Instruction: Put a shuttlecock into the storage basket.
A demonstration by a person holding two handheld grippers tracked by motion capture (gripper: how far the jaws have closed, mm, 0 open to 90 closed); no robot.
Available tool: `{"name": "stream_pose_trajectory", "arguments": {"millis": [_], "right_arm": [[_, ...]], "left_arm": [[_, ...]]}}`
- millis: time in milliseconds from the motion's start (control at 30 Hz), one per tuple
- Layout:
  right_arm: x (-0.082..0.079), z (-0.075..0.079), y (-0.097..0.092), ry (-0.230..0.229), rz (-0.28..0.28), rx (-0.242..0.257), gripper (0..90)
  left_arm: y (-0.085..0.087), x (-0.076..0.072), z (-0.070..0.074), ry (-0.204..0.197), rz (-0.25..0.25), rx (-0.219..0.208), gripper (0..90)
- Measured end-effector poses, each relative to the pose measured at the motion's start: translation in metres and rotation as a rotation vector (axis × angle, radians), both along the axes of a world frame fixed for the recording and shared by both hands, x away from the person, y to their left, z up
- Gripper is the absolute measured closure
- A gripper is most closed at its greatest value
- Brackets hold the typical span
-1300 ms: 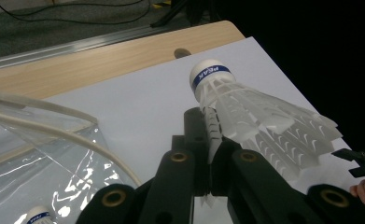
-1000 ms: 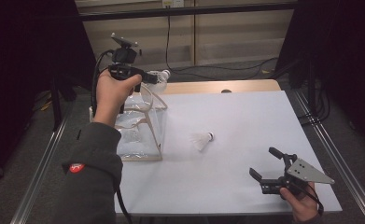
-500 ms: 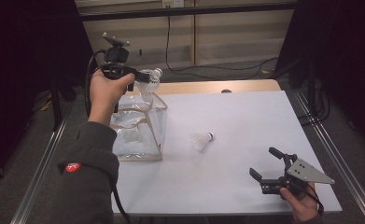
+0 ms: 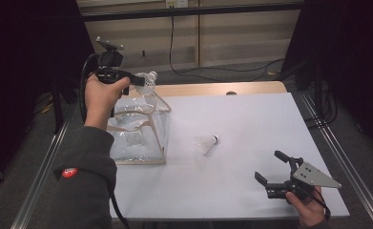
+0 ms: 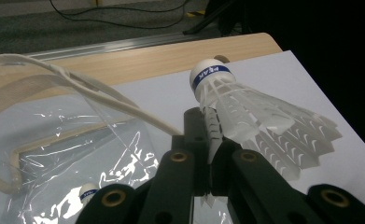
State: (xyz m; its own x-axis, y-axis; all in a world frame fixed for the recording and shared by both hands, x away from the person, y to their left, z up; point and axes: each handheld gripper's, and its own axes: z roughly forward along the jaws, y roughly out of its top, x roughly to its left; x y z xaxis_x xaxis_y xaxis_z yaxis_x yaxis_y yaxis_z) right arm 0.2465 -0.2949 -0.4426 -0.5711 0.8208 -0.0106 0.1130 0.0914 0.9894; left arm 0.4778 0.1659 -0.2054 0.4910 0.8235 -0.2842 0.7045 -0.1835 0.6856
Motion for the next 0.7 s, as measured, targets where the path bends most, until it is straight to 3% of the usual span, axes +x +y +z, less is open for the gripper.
{"name": "stream_pose_trajectory", "arguments": {"millis": [700], "right_arm": [[-0.0002, 0.0002, -0.0005, 0.001, 0.000, 0.002, 1.6]], "left_arm": [[0.0095, 0.0045, -0.0062, -0.006, 0.049, 0.002, 89.7]]}}
